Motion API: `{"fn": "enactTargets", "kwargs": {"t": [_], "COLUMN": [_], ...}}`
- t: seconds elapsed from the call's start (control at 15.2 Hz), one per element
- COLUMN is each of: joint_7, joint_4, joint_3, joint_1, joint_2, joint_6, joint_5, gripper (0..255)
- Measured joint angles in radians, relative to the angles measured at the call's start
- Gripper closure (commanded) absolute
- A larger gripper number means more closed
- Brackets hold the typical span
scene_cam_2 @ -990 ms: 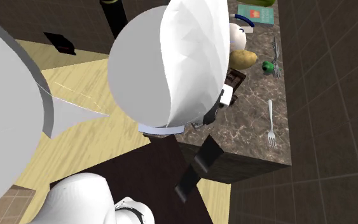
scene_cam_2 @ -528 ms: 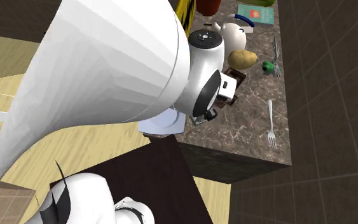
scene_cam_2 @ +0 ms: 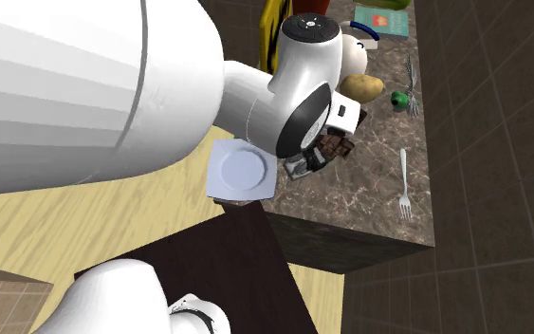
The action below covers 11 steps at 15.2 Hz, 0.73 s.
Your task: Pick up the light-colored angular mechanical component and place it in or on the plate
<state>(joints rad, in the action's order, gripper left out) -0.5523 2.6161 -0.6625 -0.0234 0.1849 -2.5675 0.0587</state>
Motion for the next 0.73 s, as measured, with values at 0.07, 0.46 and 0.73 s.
{"fn": "enactTargets", "kwargs": {"t": [0.07,0.46,0.73], "joint_7": [0.006,-0.065,-0.146], "joint_4": [-0.005,0.034,0.036], "joint_3": [0.003,-0.053,-0.11], "joint_1": [0.002,0.107,0.167], "joint_2": [0.006,0.113,0.152], "joint_6": [0.01,0.065,0.096], "joint_5": [0.006,0.108,0.15], "gripper": [255,255,255]}}
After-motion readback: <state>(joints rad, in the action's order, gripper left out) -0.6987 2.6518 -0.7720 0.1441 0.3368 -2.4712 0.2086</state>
